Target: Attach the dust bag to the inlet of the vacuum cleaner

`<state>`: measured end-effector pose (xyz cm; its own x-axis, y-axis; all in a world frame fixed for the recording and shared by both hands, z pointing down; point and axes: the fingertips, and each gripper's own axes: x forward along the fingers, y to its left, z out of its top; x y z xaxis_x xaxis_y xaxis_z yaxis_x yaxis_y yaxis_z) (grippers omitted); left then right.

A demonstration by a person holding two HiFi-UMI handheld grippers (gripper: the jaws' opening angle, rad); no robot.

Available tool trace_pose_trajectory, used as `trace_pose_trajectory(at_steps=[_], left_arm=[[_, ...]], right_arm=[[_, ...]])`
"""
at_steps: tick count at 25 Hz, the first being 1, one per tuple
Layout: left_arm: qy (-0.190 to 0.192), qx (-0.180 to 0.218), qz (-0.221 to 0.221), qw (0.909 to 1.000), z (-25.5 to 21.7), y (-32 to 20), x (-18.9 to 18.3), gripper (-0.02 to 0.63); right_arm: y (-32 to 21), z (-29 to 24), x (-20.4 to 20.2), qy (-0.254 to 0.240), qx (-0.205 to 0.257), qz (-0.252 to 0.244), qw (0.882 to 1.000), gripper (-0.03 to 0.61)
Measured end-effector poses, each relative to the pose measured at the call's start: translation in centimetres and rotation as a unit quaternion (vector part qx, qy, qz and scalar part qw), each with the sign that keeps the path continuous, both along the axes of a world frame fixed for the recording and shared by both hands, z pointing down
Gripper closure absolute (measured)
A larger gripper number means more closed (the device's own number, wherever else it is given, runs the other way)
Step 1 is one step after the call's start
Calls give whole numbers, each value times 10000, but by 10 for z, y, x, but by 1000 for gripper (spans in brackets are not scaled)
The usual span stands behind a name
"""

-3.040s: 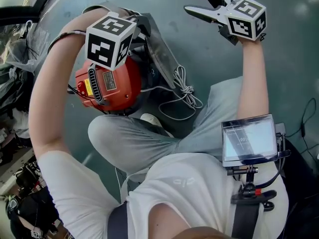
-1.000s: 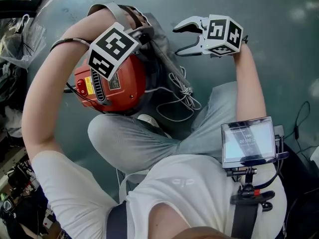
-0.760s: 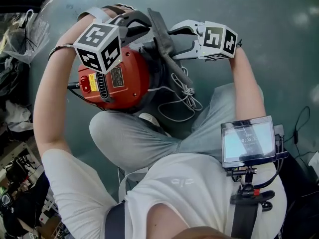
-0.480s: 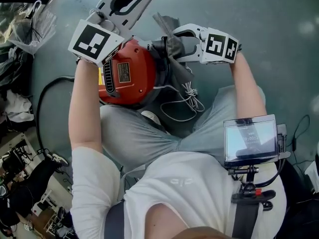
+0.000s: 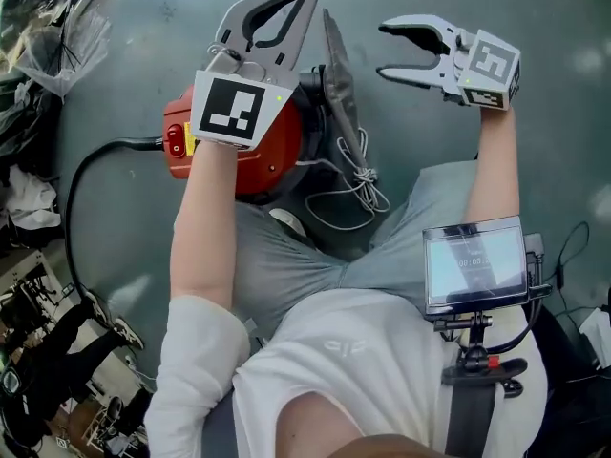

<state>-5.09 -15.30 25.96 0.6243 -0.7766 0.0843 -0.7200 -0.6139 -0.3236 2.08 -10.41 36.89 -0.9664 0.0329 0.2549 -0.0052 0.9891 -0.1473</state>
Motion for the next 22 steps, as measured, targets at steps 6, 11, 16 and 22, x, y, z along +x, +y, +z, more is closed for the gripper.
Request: trace_pose_trajectory(at_steps=[6,11,16,22], left_arm=[[405,-8,-601,9974,-6,-18,-34,607],[-468,663,-1034,9913,-28,7,-59,607],[-192,64,-1357,9905,-62,53,-58,607],[243,-941,-1240,9875,-112,126,-31,607]], right_arm=[[-64,-95,10,-2718,-473,1848,9433,270],[-42,-144,-13,-3031,-598,2117,9272,297],[7,-199,9,-3121,-709,2409,9163,541],[56,-277,32,-2785,-611,2338,9295,569]])
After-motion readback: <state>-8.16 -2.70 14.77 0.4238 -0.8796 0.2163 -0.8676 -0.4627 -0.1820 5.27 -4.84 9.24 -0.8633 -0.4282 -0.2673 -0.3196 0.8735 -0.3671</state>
